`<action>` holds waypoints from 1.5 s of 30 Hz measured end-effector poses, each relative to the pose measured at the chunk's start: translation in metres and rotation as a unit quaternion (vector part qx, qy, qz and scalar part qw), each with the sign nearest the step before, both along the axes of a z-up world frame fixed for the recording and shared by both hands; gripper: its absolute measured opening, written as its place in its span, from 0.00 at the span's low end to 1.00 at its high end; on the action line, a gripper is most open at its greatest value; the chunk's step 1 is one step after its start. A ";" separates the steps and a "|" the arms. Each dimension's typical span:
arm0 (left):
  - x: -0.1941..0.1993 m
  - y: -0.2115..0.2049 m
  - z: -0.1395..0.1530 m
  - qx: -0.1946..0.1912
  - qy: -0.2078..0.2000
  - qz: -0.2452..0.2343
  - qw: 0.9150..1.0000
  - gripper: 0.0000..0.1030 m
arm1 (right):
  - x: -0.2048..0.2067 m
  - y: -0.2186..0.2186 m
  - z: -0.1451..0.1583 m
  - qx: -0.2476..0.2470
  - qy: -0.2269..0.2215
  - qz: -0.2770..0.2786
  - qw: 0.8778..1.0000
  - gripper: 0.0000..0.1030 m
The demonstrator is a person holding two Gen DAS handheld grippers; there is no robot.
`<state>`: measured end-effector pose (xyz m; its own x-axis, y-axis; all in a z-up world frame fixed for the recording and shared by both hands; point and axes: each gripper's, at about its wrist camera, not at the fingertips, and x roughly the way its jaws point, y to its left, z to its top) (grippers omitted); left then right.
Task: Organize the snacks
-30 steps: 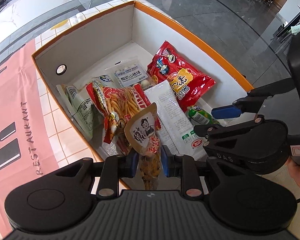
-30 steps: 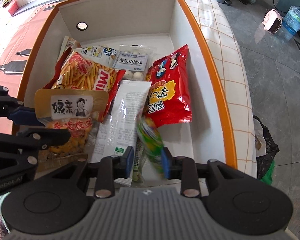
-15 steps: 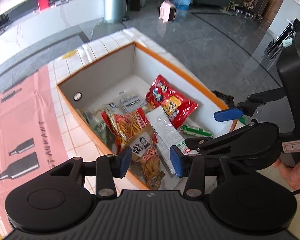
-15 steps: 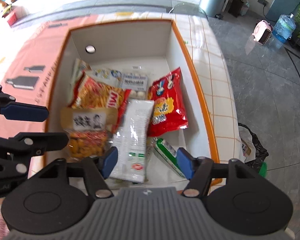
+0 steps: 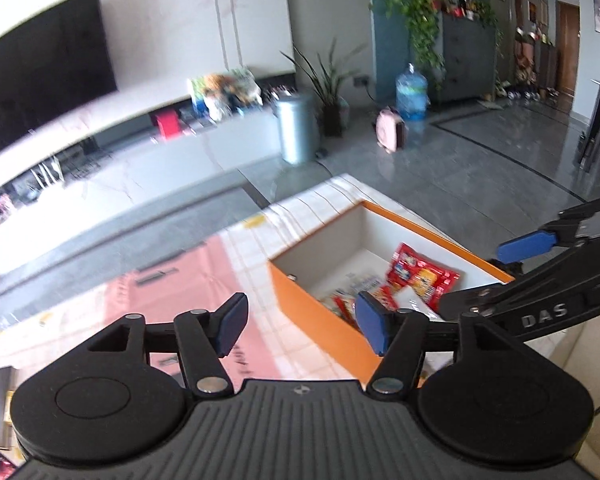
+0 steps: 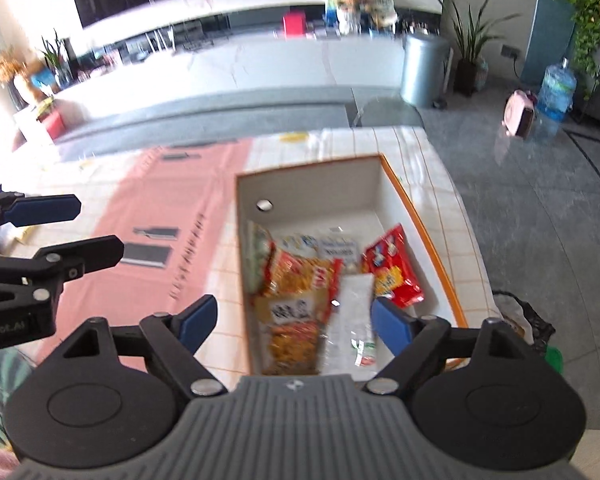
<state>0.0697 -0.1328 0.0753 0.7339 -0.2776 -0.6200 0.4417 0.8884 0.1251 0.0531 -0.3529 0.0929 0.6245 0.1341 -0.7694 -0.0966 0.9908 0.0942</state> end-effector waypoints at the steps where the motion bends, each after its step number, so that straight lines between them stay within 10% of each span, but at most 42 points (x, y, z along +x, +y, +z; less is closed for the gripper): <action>1: -0.005 0.007 0.002 -0.001 -0.014 0.006 1.000 0.73 | -0.006 0.005 0.004 0.003 -0.011 -0.001 1.000 0.81; 16: -0.052 0.077 -0.017 -0.013 -0.103 0.105 0.989 0.87 | -0.100 0.077 -0.003 -0.002 -0.149 -0.072 0.986 0.90; 45: -0.033 0.095 -0.103 0.021 -0.007 0.120 0.992 0.88 | -0.064 0.113 -0.091 -0.049 -0.080 -0.090 0.992 0.90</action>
